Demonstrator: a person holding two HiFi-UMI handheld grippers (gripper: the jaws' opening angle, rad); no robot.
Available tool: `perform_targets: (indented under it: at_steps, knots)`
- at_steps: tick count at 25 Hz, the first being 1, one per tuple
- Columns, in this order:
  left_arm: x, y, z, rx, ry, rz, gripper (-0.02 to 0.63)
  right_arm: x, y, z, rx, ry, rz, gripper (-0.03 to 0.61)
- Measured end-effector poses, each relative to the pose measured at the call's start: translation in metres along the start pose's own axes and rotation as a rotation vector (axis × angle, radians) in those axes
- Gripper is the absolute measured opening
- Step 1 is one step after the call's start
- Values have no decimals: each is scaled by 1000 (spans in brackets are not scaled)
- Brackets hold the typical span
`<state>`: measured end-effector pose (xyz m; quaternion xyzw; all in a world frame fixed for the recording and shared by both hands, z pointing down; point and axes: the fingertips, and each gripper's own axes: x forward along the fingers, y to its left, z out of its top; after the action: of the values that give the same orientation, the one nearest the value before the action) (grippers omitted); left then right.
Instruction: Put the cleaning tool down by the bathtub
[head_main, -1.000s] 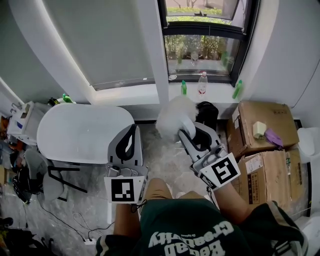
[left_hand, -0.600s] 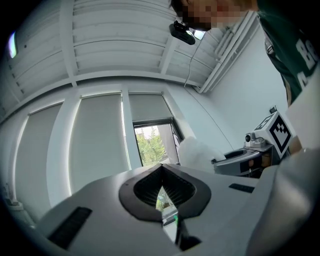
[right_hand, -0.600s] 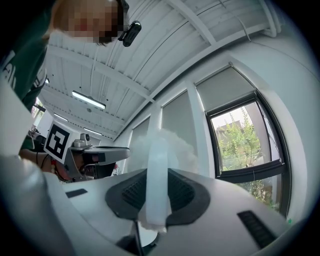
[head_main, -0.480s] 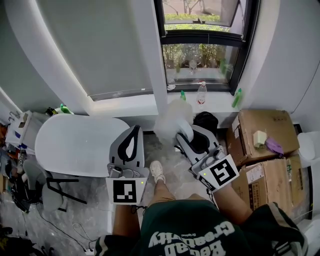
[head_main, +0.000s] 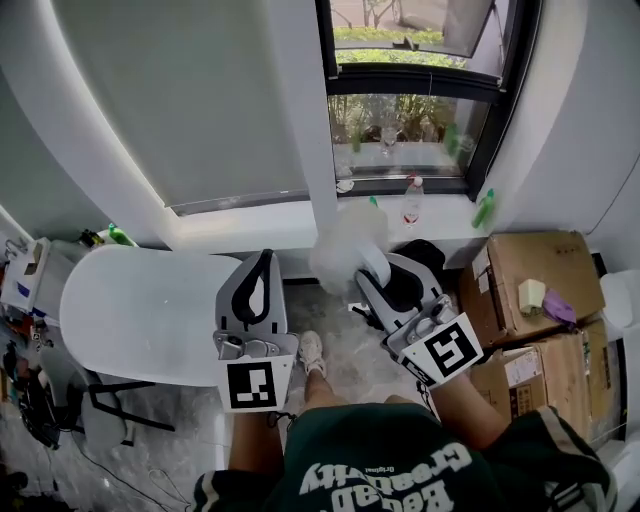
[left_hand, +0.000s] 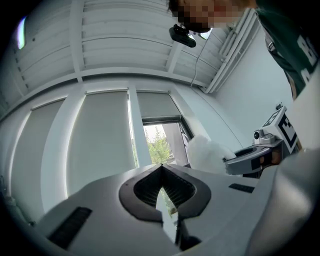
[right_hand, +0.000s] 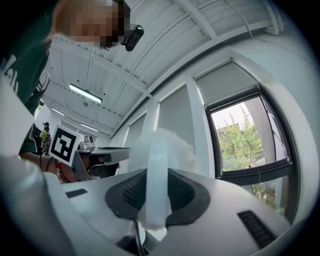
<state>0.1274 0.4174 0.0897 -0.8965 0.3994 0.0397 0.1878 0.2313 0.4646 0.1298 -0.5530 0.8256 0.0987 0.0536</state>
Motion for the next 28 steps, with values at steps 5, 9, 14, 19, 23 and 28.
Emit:
perform_targets:
  at_steps: [5,9,14,19,23,28]
  knots:
    - [57,65,-36,19,24,-12,8,90,-24,-19,13,11,-23,92]
    - [102,106,-47,22,11,2,8,143,-38,-27,25,26,-19,92]
    - [140,137,-60,12,-4,-4,8,185,-57,-36,32,33,-40,92]
    - [164,157,-74,4,16,-7,8,212,-68,-48,47,59,-40,92]
    - [173,166,-87,3,36,-19,8,227,-72,-61,63,85,-37,92]
    - [180,176,-100,10,49,-24,8,241,-76,-71,82,105,-31,92]
